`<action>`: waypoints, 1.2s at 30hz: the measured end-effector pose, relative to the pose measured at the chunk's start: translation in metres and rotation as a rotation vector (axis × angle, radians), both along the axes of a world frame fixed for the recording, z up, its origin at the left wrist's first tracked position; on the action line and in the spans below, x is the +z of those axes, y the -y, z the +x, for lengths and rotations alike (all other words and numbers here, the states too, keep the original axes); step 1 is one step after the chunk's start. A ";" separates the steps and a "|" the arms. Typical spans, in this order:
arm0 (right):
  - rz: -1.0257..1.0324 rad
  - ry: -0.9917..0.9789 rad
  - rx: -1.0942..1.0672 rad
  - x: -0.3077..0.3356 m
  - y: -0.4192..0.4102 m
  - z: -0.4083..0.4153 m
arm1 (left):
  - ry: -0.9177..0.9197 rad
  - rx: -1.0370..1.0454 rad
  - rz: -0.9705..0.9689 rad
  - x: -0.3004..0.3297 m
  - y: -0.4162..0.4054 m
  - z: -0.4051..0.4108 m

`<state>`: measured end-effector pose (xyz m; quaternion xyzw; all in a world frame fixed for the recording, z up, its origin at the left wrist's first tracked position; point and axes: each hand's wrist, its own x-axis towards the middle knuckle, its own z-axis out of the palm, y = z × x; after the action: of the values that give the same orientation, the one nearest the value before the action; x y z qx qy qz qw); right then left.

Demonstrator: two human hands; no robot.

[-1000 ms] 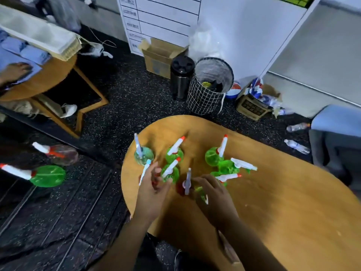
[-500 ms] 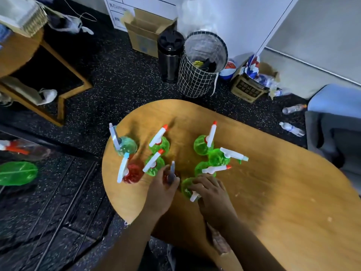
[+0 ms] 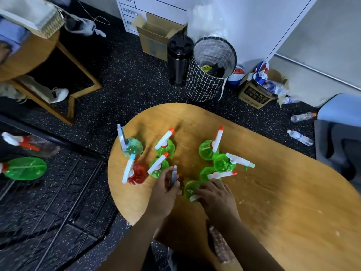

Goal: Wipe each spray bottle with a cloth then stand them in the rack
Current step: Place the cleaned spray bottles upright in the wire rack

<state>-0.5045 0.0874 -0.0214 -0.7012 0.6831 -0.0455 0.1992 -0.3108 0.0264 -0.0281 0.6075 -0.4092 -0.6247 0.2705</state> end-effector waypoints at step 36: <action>-0.265 0.276 0.424 0.123 0.106 0.242 | -0.008 0.614 -0.308 0.138 -0.023 0.250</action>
<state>-0.2624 -0.0185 0.1012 -0.8356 0.4755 -0.1866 0.2020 -0.0611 0.0497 0.1104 0.6520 -0.2958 -0.4474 0.5359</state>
